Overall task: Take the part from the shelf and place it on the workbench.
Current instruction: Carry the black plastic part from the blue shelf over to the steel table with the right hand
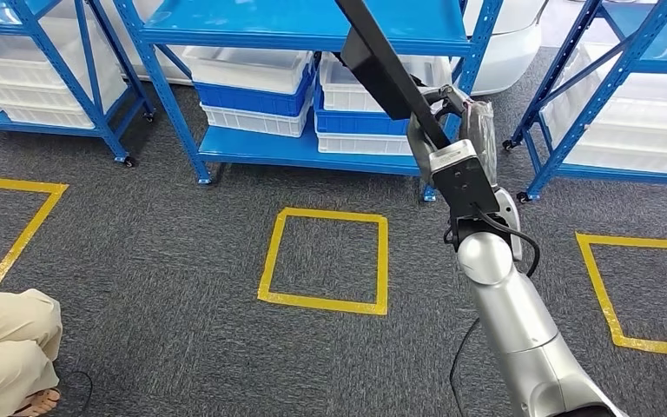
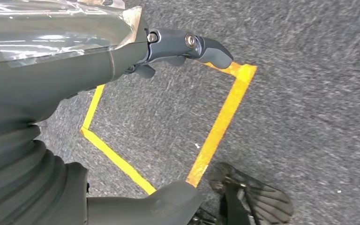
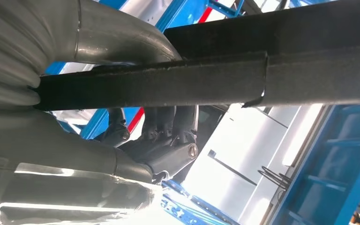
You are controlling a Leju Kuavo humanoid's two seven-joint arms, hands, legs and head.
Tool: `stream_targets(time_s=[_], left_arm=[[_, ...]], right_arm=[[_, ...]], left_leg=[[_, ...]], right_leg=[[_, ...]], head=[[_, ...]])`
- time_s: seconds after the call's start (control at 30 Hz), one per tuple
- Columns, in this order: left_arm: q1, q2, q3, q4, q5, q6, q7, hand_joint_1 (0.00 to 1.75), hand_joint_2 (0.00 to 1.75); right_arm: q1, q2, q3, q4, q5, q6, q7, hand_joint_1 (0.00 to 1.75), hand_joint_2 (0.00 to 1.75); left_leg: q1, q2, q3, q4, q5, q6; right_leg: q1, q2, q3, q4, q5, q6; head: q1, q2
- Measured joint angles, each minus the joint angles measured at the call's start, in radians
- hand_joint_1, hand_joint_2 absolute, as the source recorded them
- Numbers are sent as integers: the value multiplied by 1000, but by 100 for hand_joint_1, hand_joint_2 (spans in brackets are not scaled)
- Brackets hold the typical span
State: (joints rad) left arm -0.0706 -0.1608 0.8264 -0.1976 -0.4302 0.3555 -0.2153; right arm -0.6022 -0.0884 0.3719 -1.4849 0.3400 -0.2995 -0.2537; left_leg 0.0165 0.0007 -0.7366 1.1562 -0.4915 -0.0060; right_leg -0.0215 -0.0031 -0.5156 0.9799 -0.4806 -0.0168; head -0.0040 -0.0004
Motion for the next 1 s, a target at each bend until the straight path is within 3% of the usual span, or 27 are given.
stream_targets(time_s=[0.03,0.07,0.1,0.13,0.2,0.27,0.3,0.37,0.43,0.47,0.53,0.57,0.6,0.63,0.7,0.77,0.8,0.9,0.93,1.0], left_arm=[[0,0,3,0,2,2,-2,0,175],[0,0,4,0,4,3,-4,0,175],[0,0,6,0,6,4,-6,0,175],[0,0,7,0,8,6,-7,0,175],[-1,0,9,0,6,8,-9,0,175],[-4,-1,10,0,-4,8,-10,0,175],[-6,-1,10,0,-9,7,-10,0,175],[-7,-4,10,0,-13,8,-10,0,175],[-8,-7,10,0,-13,8,-10,0,175],[-8,-8,10,0,-13,8,-10,0,175],[-8,-9,10,0,-13,8,-10,0,175],[-8,-9,10,0,-13,8,-10,0,175],[-8,-9,10,0,-14,8,-10,0,175],[-7,-9,10,0,-14,8,-10,0,175],[-7,-11,10,0,-14,8,-10,0,175],[-7,-12,10,0,-14,9,-10,0,175],[-7,-13,10,0,-14,10,-10,0,175],[-7,-14,10,0,-17,10,-11,0,175],[-7,-14,10,0,-18,10,-11,0,175],[-6,-15,10,0,-19,10,-11,0,175]], right_arm=[[-1,3,0,5,0,0,-5,175,175],[-1,6,0,10,-1,1,-11,175,175],[-2,8,0,17,-2,2,-16,175,175],[-3,10,0,24,-3,5,-22,175,175],[-11,18,0,40,-5,12,-34,175,175],[-28,26,0,56,-8,17,-46,175,175],[-37,31,0,63,-8,19,-50,175,175],[-47,40,0,78,-8,21,-55,175,175],[-53,44,0,90,-8,22,-57,175,175],[-55,45,0,96,-7,22,-59,175,175],[-57,45,0,106,-3,21,-63,175,175],[-57,46,0,111,-1,21,-65,175,175],[-56,46,0,115,1,21,-67,175,175],[-56,46,0,119,2,21,-67,175,175],[-59,47,0,124,3,20,-68,175,175],[-63,49,0,127,7,18,-69,175,175],[-64,51,0,128,10,16,-70,175,175],[-64,53,-1,133,13,11,-70,175,175],[-64,53,-1,134,14,11,-71,175,175],[-64,54,-1,137,16,10,-72,175,175]], left_leg=[[1,-1,-19,72,-35,-4],[3,-1,-27,124,-46,-8],[5,-1,-21,145,-36,-10],[7,-1,4,128,-13,-11],[10,-1,100,3,25,-10],[8,-4,176,-112,26,-4],[5,-5,189,-136,20,0],[4,-3,186,-150,21,12],[6,1,180,-161,32,32],[7,3,176,-165,39,42],[3,3,164,-166,49,50],[2,3,158,-166,53,50],[2,3,153,-165,57,50],[2,3,150,-165,61,48],[2,2,146,-163,67,43],[-2,2,141,-160,72,33],[-3,3,138,-159,75,27],[0,2,129,-156,78,9],[1,2,127,-154,72,10],[3,1,124,-152,74,33]], right_leg=[[1,0,-11,1,9,-3],[2,-1,-21,2,17,-2],[3,-1,-30,3,23,-1],[3,-1,-37,4,29,2],[3,0,-50,8,36,9],[7,0,-59,15,43,20],[9,0,-64,17,47,26],[11,-1,-74,22,52,39],[13,0,-100,63,26,41],[13,0,-124,114,-3,37],[10,1,-181,254,-66,31],[9,1,-199,306,-84,33],[9,1,-199,323,-88,38],[8,1,-178,297,-77,45],[7,0,-95,158,-36,57],[8,1,-29,41,-8,55],[10,2,-16,12,-2,50],[8,4,-24,14,10,30],[8,5,-27,14,13,25],[12,6,-33,16,16,20]], head=[[-1,0],[-1,0],[-1,0],[-1,0],[-1,0],[0,0],[0,0],[0,0],[2,0],[3,0],[5,0],[5,0],[5,0],[5,0],[5,0],[5,0],[4,0],[4,0],[3,0],[2,0]])
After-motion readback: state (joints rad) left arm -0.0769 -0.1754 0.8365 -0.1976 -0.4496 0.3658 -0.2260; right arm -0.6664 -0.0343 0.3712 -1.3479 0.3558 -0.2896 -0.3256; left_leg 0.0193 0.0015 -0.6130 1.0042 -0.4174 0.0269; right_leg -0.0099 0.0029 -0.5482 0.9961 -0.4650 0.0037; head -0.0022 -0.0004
